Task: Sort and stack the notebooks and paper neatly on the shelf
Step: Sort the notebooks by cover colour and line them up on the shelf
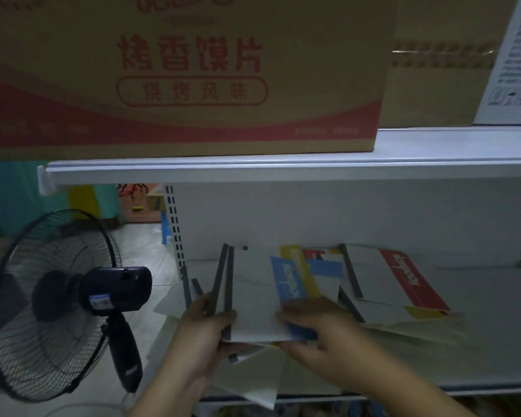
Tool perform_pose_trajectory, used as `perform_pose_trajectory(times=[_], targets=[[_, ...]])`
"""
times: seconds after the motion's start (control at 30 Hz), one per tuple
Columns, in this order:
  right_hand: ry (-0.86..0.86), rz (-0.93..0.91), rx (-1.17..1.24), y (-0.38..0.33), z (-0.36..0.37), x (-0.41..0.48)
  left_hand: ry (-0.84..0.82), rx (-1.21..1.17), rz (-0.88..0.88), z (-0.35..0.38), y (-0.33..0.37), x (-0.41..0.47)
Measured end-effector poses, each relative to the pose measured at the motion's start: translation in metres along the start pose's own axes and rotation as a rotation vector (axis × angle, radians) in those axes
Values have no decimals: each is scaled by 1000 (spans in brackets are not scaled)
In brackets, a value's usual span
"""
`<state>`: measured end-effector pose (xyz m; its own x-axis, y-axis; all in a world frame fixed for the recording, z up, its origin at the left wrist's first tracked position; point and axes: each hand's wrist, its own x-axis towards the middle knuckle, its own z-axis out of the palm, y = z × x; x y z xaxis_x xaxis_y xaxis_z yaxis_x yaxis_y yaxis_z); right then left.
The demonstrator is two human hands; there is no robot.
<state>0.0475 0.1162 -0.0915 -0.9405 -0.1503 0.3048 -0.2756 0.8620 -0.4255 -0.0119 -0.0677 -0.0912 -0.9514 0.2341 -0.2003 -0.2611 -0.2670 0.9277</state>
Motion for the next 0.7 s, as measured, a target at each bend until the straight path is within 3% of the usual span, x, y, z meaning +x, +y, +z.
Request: perform_pose_trajectory(times=[0.1, 0.2, 0.33, 0.5, 0.63, 0.7], targets=[[135, 118, 125, 12, -21, -5, 28, 29, 43, 5, 3, -1], [101, 220, 236, 31, -31, -6, 59, -2, 106, 9, 6, 0], [167, 449, 132, 69, -34, -3, 58, -52, 108, 20, 2, 4], [-55, 641, -109, 99, -44, -8, -10, -78, -14, 36, -11, 6], [72, 590, -158, 108, -43, -7, -14, -25, 13, 39, -14, 6], [290, 575, -134, 112, -43, -10, -14, -10, 14, 40, -12, 4]])
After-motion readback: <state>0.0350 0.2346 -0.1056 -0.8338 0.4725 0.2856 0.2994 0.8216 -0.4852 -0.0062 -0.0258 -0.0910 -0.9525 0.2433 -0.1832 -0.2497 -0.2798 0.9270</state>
